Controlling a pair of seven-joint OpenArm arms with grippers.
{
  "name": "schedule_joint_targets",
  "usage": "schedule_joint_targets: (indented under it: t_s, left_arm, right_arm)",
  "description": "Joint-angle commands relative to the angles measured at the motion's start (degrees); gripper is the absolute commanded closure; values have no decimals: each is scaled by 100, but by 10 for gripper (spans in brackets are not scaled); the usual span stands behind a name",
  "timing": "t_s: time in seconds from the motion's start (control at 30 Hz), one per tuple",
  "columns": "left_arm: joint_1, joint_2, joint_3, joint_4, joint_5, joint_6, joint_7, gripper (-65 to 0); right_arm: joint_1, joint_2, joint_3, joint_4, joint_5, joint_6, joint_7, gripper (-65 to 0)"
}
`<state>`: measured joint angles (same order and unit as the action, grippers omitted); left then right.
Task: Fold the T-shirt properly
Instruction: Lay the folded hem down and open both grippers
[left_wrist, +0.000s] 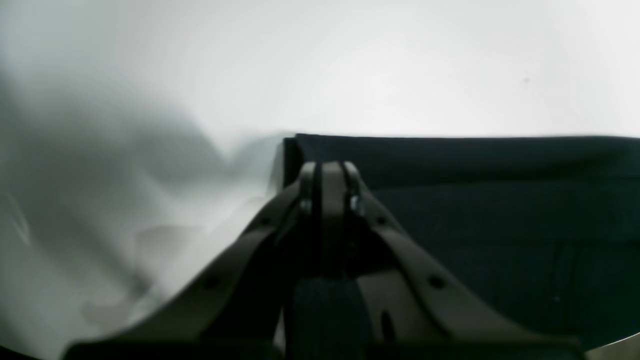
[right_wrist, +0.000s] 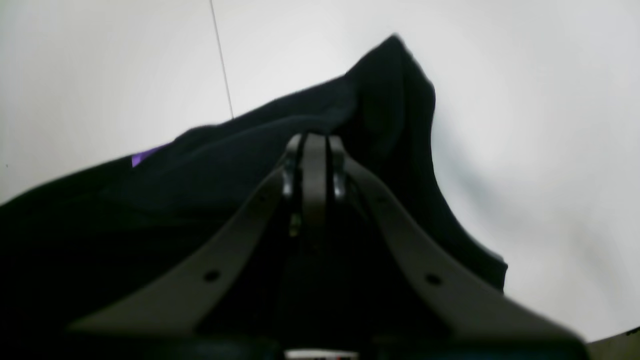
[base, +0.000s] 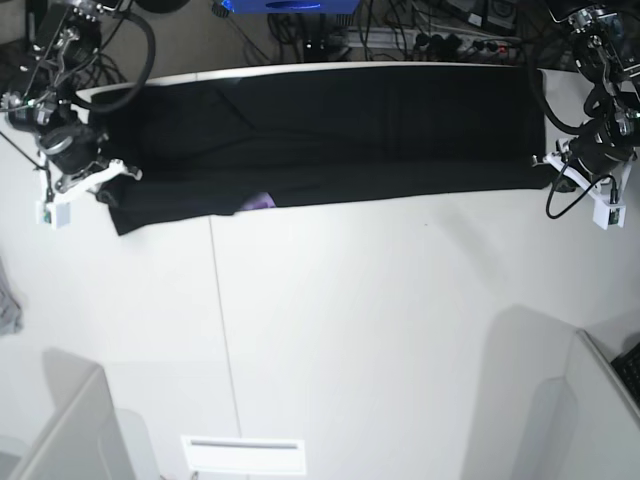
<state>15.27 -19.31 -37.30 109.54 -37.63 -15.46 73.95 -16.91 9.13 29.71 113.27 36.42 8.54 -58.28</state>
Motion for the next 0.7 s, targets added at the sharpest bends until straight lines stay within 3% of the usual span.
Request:
schedule_joint_targets:
  t_s: [0.0,0.2,0.33,0.47,0.67]
  left_arm:
    - [-37,-104,-46,93,-13,-14,-112,0]
    - [95,-236,-11,93,-13,-14,-112,0]
    - [218,-245,-11,93,22,-14,-112,0]
    - [315,-245,-2,66,22,-14,-121,0]
    - [403,-245,7,66,22,-14,-121,0]
  right_arm:
    - [16,50,92,123,19,4,39,0]
    - [-186,-275,365,246,19,12,-207,0]
    - [-292,-302,338,237,19,12,-277,0]
    - [-345,-592,365,229,-16,12,-304,0]
    - [-432,-618,338,167,-7,4,-304,0]
